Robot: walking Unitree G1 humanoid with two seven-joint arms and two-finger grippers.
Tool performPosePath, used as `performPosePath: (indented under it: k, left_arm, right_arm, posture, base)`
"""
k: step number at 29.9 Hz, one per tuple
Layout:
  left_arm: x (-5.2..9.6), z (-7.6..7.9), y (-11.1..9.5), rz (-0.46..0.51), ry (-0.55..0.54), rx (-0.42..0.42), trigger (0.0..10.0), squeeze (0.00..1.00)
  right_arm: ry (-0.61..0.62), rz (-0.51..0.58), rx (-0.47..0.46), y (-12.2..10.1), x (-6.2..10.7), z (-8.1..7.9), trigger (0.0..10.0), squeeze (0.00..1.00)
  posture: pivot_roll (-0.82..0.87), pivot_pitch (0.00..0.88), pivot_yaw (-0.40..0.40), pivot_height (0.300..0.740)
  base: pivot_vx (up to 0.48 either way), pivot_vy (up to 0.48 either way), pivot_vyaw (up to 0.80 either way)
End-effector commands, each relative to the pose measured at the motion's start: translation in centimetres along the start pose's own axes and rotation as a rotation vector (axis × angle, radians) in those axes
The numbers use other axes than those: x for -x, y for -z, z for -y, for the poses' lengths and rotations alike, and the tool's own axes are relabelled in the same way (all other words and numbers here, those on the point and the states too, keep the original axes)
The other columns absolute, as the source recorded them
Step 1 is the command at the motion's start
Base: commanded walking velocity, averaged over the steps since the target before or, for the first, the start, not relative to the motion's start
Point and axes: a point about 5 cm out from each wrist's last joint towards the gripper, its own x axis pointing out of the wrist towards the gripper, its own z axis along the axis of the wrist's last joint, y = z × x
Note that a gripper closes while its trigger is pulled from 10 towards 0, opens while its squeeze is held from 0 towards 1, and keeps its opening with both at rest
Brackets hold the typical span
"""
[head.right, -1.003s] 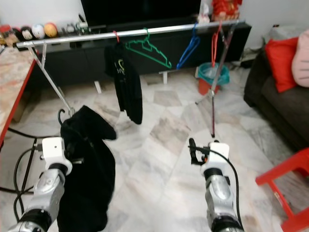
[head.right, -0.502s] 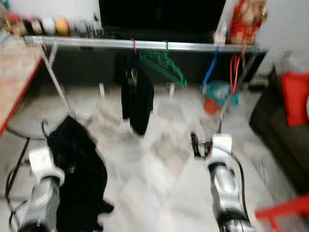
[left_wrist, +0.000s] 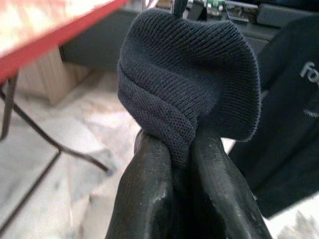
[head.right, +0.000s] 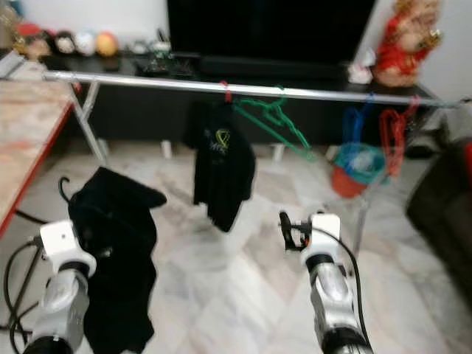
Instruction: Hang hanger
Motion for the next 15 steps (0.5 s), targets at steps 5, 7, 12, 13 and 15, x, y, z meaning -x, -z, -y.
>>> performPosePath:
  k: [5,7,12,13,15]
  left_arm:
    - [-0.3,1.1,-0.6,0.019,0.039,-0.018,10.0,0.00]
    - [-0.4,1.2,-0.7,0.026,0.041,-0.018,10.0,0.00]
    - [-0.5,1.3,-1.3,0.045,0.051,-0.019,10.0,0.00]
    - [-0.6,1.3,-1.7,0.055,0.062,-0.022,10.0,0.00]
    - [-0.6,1.7,-1.9,0.060,0.096,-0.030,10.0,0.00]
  right_arm:
    - [0.174,-0.428,0.014,6.9,3.7,2.6,10.0,0.00]
    - [0.157,-0.576,-0.002,9.4,5.5,2.0,10.0,0.00]
    - [0.093,-0.678,0.028,11.2,7.0,0.8,10.0,0.00]
    - [0.082,-0.708,0.037,11.9,7.6,0.5,10.0,0.00]
    - [0.097,-0.725,0.021,12.2,7.9,0.4,10.0,0.00]
  posture:
    - [-0.11,0.000,-0.024,0.740]
    - [-0.10,0.000,-0.024,0.740]
    - [-0.09,0.000,-0.024,0.740]
    - [-0.09,0.000,-0.025,0.740]
    - [-0.08,0.000,-0.026,0.740]
  base:
    - [0.436,0.000,0.00]
    - [0.437,0.000,0.00]
    - [0.439,0.000,0.00]
    - [0.442,0.000,0.00]
    - [0.441,0.000,0.00]
